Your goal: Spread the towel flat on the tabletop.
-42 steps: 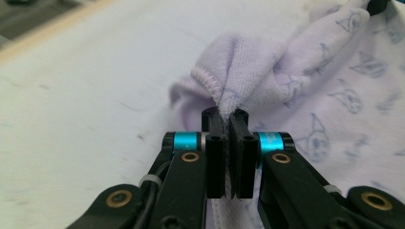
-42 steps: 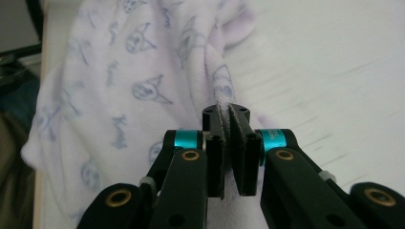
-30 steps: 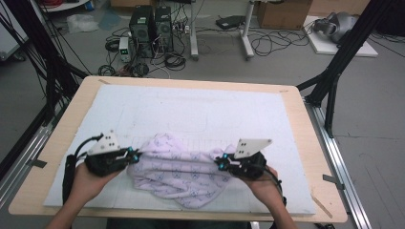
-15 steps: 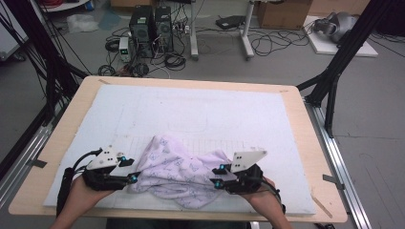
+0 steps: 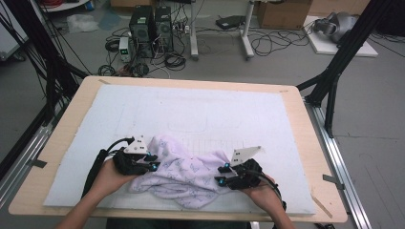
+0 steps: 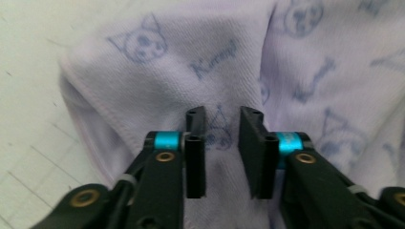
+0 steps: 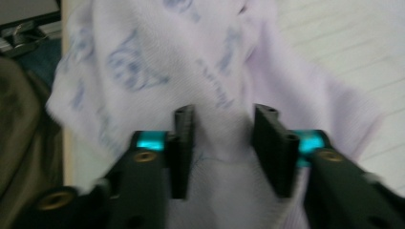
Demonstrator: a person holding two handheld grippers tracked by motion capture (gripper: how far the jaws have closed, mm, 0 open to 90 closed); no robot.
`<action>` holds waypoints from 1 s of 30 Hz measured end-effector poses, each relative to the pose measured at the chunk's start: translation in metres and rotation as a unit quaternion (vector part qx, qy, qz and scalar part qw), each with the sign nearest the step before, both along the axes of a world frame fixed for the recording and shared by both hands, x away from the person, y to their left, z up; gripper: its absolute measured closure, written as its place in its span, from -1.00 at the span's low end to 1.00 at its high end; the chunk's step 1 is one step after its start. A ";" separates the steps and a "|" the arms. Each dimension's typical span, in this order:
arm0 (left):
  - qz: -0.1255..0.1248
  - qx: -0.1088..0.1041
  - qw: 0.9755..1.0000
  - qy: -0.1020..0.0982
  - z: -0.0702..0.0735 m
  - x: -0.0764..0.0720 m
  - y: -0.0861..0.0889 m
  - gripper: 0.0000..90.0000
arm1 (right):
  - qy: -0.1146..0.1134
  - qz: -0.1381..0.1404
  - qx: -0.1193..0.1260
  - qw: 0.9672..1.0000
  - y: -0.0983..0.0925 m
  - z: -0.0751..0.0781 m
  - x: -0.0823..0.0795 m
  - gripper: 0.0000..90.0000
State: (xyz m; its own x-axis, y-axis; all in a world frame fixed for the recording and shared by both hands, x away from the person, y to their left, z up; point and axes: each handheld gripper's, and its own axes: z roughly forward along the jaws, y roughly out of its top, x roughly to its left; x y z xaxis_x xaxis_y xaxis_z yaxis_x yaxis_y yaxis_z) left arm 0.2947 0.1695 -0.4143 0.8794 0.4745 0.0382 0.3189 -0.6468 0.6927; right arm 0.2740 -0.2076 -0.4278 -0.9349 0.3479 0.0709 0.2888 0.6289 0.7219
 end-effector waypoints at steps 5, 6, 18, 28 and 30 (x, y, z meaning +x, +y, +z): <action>0.004 0.019 1.000 0.002 -0.008 -0.014 0.014 0.99 | -0.006 0.003 0.010 1.000 -0.007 -0.002 -0.014 0.86; 0.007 0.016 1.000 0.003 -0.009 -0.017 0.018 0.99 | -0.007 0.004 0.012 1.000 -0.008 -0.002 -0.019 0.87; 0.026 -0.011 1.000 -0.008 0.007 -0.029 0.040 0.59 | -0.006 0.028 0.053 0.998 -0.014 0.025 -0.036 0.44; 0.042 -0.033 0.998 -0.021 0.016 0.019 0.005 0.08 | -0.035 -0.042 0.017 0.998 -0.003 0.022 0.036 0.23; 0.045 -0.024 0.999 0.003 0.008 0.029 -0.001 0.18 | -0.019 -0.050 -0.004 0.999 0.001 0.011 0.048 0.18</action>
